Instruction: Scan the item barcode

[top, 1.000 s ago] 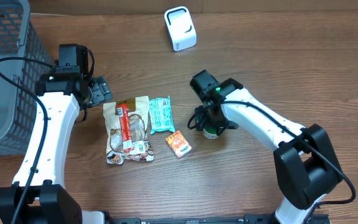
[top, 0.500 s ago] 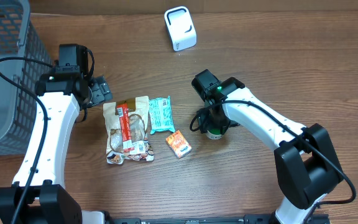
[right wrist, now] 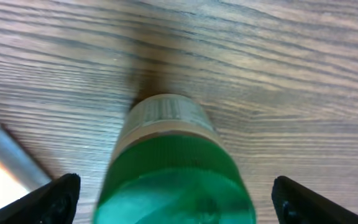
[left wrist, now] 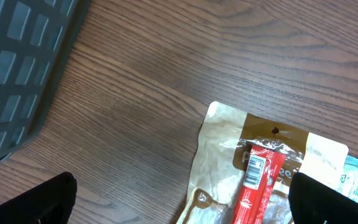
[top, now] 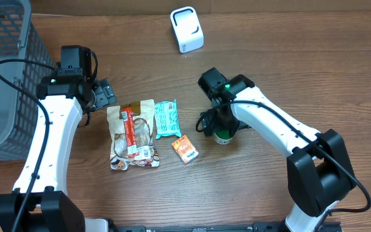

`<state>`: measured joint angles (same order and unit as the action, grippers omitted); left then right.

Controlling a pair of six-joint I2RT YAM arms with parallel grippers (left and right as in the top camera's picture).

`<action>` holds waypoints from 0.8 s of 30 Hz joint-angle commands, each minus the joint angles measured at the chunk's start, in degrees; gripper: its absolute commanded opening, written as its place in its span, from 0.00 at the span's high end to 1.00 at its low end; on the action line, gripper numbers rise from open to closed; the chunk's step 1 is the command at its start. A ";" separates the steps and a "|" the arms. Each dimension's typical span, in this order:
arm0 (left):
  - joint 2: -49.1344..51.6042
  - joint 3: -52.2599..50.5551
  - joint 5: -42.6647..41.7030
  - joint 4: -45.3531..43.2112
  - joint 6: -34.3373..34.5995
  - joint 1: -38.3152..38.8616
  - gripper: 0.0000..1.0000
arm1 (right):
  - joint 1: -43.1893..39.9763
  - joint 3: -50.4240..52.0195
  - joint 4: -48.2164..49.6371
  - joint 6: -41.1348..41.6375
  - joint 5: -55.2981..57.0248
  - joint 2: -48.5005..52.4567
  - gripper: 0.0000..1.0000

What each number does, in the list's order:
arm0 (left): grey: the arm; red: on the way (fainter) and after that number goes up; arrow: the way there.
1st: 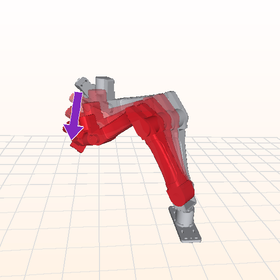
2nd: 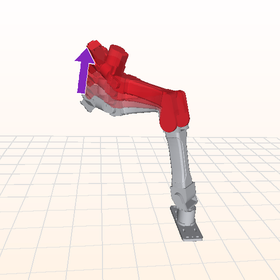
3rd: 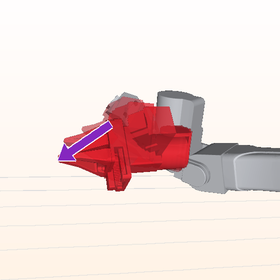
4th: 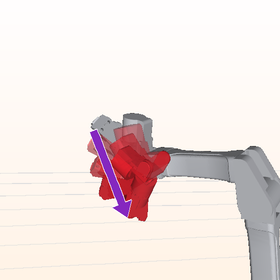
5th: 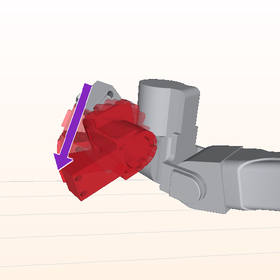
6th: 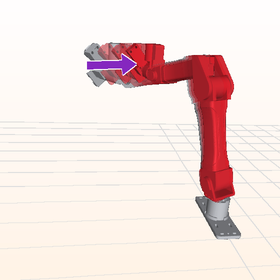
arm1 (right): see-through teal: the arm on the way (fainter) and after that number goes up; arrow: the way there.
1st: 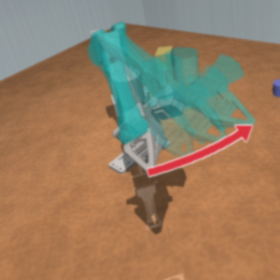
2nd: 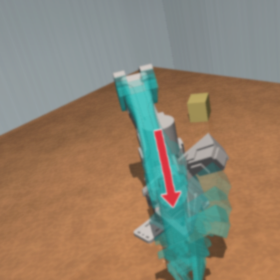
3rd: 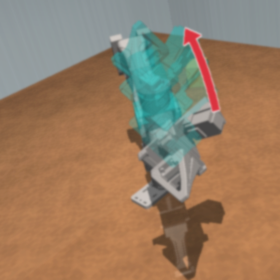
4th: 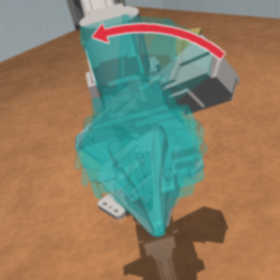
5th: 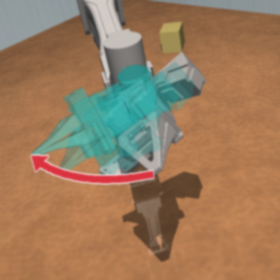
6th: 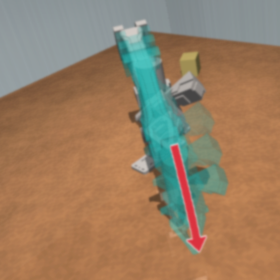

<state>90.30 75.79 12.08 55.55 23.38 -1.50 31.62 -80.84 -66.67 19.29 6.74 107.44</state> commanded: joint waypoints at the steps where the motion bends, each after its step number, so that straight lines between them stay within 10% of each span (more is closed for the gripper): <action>1: 0.33 1.11 0.52 -0.07 -1.11 -0.09 0.00 | 0.13 -0.83 -0.20 2.93 -2.99 0.04 0.00; 24: 0.33 1.11 0.52 -0.07 -1.11 -0.09 0.00 | 0.13 10.64 11.67 6.21 -0.09 0.07 0.04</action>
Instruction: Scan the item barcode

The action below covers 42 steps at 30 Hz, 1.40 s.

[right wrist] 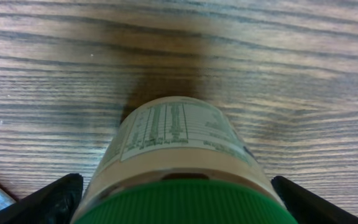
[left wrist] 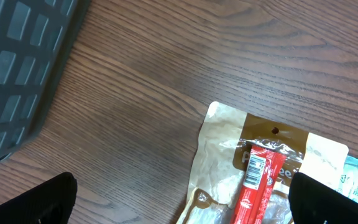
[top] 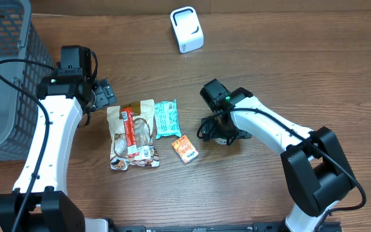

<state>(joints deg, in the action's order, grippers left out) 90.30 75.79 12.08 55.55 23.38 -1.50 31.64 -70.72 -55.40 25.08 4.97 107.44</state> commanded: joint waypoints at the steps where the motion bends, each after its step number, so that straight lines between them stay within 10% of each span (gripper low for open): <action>1: 0.33 1.11 0.52 -0.07 -1.11 -0.09 0.00 | 0.11 0.61 0.68 0.42 2.21 0.07 0.05; 19: 0.33 1.11 0.52 -0.09 -1.11 -0.09 0.00 | 0.11 0.66 2.03 -8.57 2.95 0.07 0.35; 34: 0.33 1.11 0.52 -0.07 -1.11 -0.09 0.00 | 0.11 0.66 1.77 -3.96 2.49 0.07 0.15; 42: 0.33 1.11 0.50 -0.09 -1.11 -0.09 0.00 | 0.11 0.66 1.95 -5.95 2.54 0.07 0.41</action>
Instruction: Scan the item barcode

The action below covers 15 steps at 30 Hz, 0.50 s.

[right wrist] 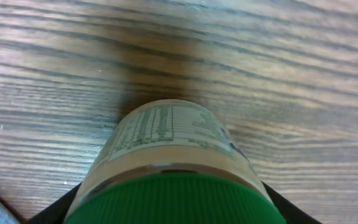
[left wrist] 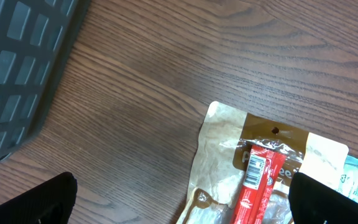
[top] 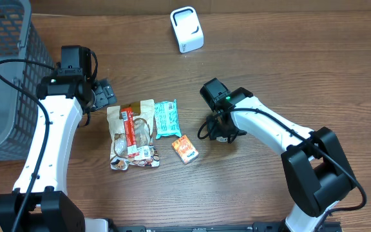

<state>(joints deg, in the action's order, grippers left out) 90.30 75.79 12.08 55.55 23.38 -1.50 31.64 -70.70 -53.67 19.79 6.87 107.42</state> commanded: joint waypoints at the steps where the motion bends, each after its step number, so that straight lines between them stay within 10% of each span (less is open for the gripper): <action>1: 0.33 1.11 0.52 -0.09 -1.11 -0.09 0.00 | 0.11 0.63 0.26 -1.88 0.61 0.09 0.41; 9: 0.33 1.11 0.50 -0.09 -1.11 -0.09 0.00 | 0.11 1.09 1.18 -13.40 0.76 0.09 0.22; 15: 0.33 1.11 0.52 -0.07 -1.11 -0.09 0.00 | 0.11 1.11 0.63 0.85 0.48 0.09 0.18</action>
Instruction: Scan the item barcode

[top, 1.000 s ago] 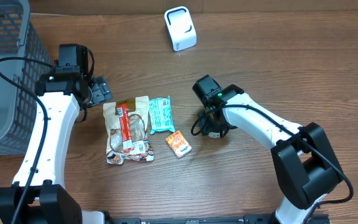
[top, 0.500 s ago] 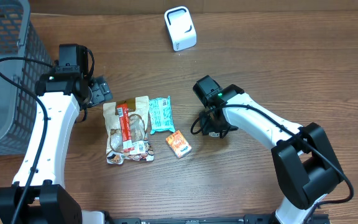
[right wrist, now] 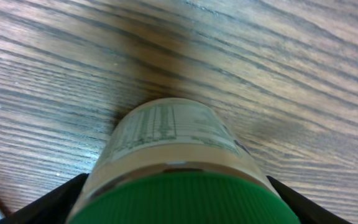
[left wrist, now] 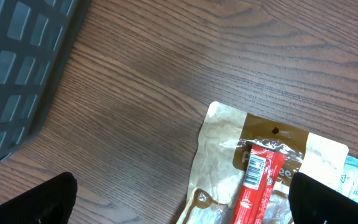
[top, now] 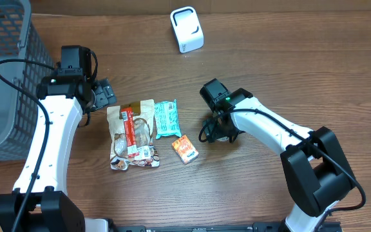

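Note:
A bottle with a green cap [right wrist: 185,199] and a pale printed label [right wrist: 166,127] stands on the wooden table, and my right gripper [right wrist: 180,208] is shut on it at the cap. In the overhead view the right gripper [top: 219,131] hides the bottle. The white barcode scanner [top: 187,29] stands at the far middle of the table. My left gripper [left wrist: 185,202] is open with nothing between its fingers, hovering over the top edge of a brown snack pouch [left wrist: 229,149]; in the overhead view it is at the left [top: 102,93].
The brown pouch with a red stick pack [top: 132,132], a teal packet [top: 167,118] and a small orange packet [top: 185,149] lie between the arms. A grey mesh basket [top: 5,71] fills the far left.
My right gripper stays shut on the bottle. The wood grain in the right wrist view now runs more slanted, so the wrist has turned slightly. The left arm has not moved.
My right gripper was open above the green-capped bottle with its fingers wide on both sides. It was then lower around the cap, still open. Then its fingers were against the cap, and they remain so now. The left gripper stayed open over the pouch throughout.

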`<state>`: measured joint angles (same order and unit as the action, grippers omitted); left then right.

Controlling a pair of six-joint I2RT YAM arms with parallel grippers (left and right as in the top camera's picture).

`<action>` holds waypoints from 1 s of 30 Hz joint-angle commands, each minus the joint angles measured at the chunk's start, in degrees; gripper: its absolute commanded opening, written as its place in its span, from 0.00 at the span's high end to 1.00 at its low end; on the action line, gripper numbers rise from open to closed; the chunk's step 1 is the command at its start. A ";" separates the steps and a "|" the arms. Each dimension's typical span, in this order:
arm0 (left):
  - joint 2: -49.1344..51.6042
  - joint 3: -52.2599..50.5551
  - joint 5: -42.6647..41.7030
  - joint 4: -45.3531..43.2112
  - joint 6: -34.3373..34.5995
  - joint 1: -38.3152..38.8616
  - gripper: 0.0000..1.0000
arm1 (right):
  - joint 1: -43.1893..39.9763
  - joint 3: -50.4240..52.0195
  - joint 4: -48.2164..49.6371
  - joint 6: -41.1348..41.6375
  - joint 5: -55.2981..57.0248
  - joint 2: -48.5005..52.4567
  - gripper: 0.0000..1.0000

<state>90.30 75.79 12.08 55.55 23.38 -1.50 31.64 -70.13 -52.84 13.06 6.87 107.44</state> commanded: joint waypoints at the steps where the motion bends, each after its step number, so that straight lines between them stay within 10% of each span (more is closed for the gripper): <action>1: 0.33 1.11 0.52 -0.07 -1.11 -0.09 0.00 | 0.11 0.55 -0.46 9.97 -0.11 0.07 0.21; 15: 0.33 1.11 0.52 -0.07 -1.11 -0.09 0.01 | 0.15 0.55 0.22 1.51 -0.20 0.07 0.31; 20: 0.33 1.11 0.52 -0.07 -1.11 -0.09 0.00 | 0.15 0.55 0.33 1.84 -0.94 0.07 0.11; 30: 0.33 1.11 0.52 -0.07 -1.11 -0.09 0.00 | 0.15 0.81 1.66 6.91 -0.96 0.07 0.12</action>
<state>90.30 75.79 12.08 55.55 23.38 -1.50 31.64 -70.04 -51.77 18.59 6.00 107.44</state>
